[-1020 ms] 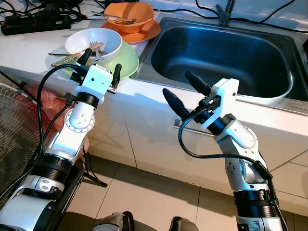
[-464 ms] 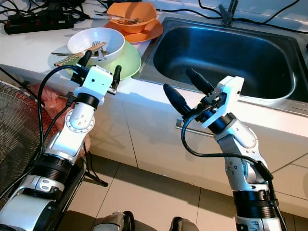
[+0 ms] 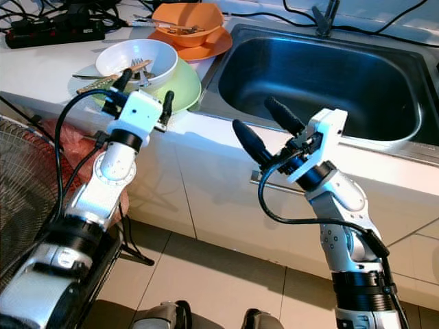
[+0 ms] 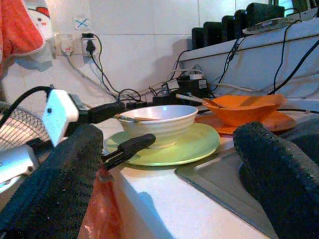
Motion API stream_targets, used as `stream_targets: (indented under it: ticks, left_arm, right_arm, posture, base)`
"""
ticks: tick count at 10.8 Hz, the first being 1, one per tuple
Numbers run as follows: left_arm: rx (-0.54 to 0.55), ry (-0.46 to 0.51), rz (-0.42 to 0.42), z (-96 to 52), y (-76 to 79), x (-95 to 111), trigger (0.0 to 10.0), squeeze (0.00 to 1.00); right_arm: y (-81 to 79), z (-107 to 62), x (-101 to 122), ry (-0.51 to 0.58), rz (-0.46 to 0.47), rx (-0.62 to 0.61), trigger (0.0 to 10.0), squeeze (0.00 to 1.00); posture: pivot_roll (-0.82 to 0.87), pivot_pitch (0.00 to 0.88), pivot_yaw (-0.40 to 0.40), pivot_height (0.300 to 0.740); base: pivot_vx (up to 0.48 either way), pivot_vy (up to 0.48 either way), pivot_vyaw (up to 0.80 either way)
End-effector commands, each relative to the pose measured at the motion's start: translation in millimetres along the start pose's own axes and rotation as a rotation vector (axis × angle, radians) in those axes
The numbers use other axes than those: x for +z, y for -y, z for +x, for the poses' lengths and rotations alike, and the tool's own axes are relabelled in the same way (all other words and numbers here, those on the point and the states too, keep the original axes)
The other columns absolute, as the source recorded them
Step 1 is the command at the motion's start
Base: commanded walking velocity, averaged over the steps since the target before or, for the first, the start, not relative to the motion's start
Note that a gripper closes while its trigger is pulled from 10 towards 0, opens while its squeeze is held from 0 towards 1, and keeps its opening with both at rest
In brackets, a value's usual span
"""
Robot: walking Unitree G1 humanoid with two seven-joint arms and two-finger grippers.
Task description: Kitchen organization
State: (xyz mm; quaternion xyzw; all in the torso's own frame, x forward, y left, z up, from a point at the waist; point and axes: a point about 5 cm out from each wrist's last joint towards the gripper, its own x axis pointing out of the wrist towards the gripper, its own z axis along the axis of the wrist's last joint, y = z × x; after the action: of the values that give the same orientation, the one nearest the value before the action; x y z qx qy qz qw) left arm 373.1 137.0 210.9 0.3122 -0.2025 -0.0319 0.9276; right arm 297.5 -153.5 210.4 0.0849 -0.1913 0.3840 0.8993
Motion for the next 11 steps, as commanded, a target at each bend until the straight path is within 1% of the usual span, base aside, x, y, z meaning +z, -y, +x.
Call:
stream_targets:
  ticks: [1,3,4,5,8,11]
  left_arm:
    - [-0.005,0.010,0.027,3.7,-1.5,1.8,10.0,0.00]
    - [-0.007,0.002,0.038,5.6,-1.6,0.5,10.0,0.00]
    - [-0.011,0.003,0.039,5.9,-0.4,-0.3,0.6,0.00]
    - [-0.013,0.006,0.040,6.1,0.1,-0.3,0.0,0.00]
    - [-0.020,0.011,0.040,5.6,0.9,-0.8,0.0,0.00]
    - [-0.012,0.023,0.045,7.1,-1.5,0.9,0.0,0.00]
  right_arm:
    - [-3.2,-0.6,2.6,0.003,-0.006,0.020,10.0,0.00]
    - [-3.4,-1.4,2.9,0.002,-0.007,0.017,10.0,0.00]
    - [-3.7,-1.5,2.6,0.001,-0.007,0.017,10.0,0.00]
    - [-3.9,-1.3,2.4,0.001,-0.006,0.018,10.0,0.00]
    - [-4.8,-0.1,0.3,-0.006,-0.003,0.019,10.0,0.00]
    - [-4.2,0.4,-0.2,-0.009,-0.004,0.015,10.0,0.00]
  posture:
    - [0.03,0.133,0.011,0.740]
    - [0.03,0.130,0.013,0.740]
    - [0.03,0.128,0.013,0.740]
    - [0.03,0.128,0.013,0.740]
    - [0.03,0.137,0.012,0.740]
    - [0.03,0.136,0.012,0.740]
  base:
    - [0.000,0.000,0.00]
    - [0.000,0.000,0.00]
    - [0.000,0.000,0.00]
    - [0.000,0.000,0.00]
    - [0.000,0.000,0.00]
    - [0.000,0.000,0.00]
